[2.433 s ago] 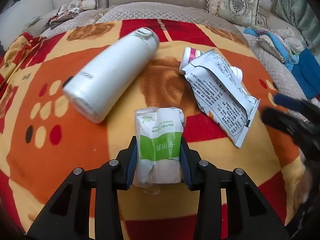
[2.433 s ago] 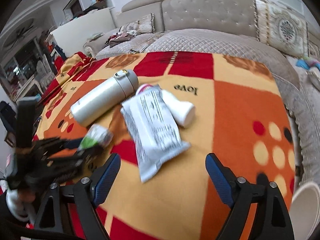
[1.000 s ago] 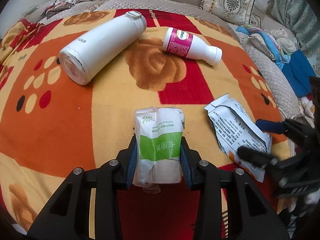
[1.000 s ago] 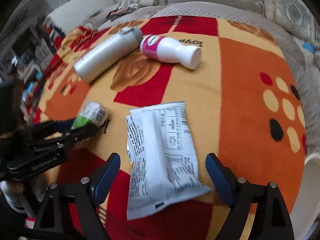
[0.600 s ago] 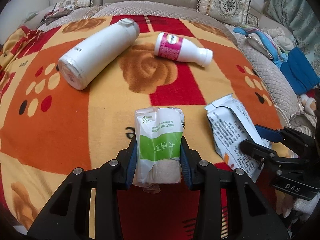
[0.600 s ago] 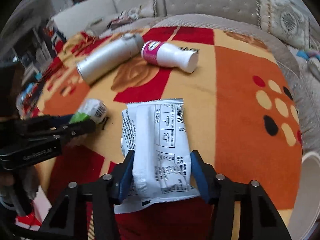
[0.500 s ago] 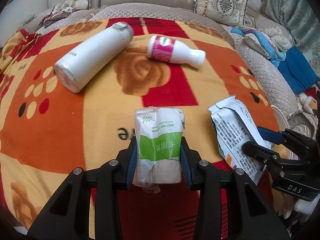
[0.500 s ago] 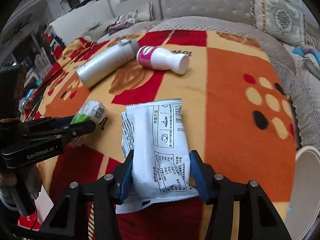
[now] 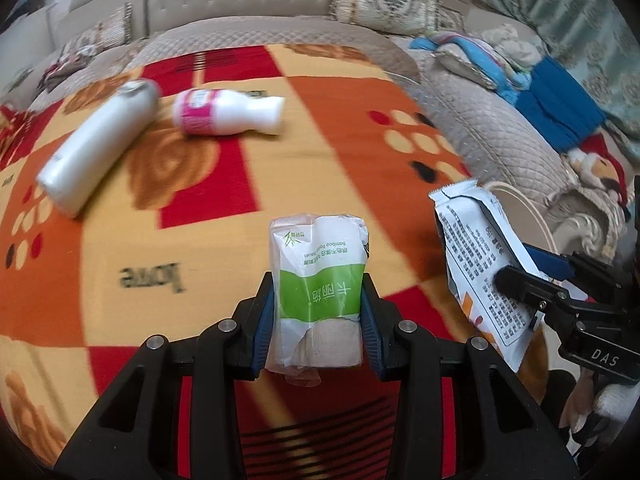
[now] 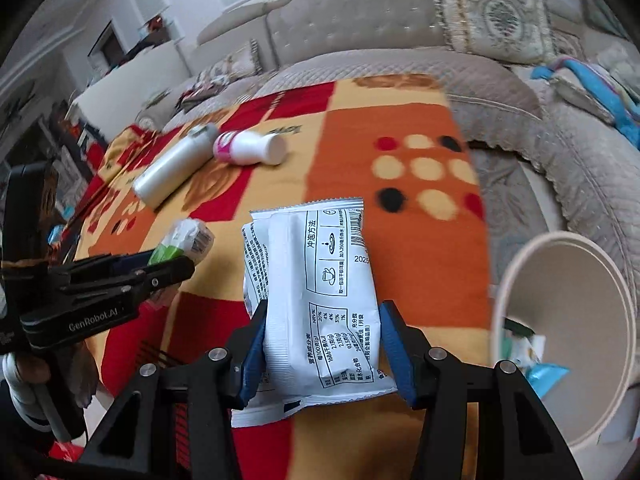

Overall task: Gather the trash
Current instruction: 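Carry the tissue packet and white wrapper over the white bin and open both tools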

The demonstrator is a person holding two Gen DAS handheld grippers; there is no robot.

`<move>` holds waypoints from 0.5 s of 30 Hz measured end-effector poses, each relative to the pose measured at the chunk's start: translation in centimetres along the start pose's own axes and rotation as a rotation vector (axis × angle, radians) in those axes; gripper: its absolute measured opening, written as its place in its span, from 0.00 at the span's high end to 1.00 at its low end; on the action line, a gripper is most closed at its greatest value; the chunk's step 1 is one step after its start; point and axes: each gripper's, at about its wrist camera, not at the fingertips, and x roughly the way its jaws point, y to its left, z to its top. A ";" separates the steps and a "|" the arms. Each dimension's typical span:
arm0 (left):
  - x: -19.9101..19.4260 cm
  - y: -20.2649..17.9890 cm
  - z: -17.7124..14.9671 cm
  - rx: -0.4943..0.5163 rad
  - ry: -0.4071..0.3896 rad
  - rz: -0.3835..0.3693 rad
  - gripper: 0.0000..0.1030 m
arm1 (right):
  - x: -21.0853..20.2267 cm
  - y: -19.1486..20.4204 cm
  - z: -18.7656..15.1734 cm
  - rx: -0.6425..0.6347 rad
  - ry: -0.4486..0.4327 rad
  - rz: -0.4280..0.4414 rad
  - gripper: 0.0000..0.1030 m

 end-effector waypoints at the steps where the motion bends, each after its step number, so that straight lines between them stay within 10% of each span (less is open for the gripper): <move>1: 0.1 -0.9 0.0 0.011 0.002 -0.008 0.64 | -0.5 -0.7 -0.2 0.007 -0.005 -0.013 0.50; 15: 3.5 -14.0 1.4 0.167 0.041 -0.135 0.64 | -5.8 -12.3 -3.7 0.210 -0.060 -0.166 0.50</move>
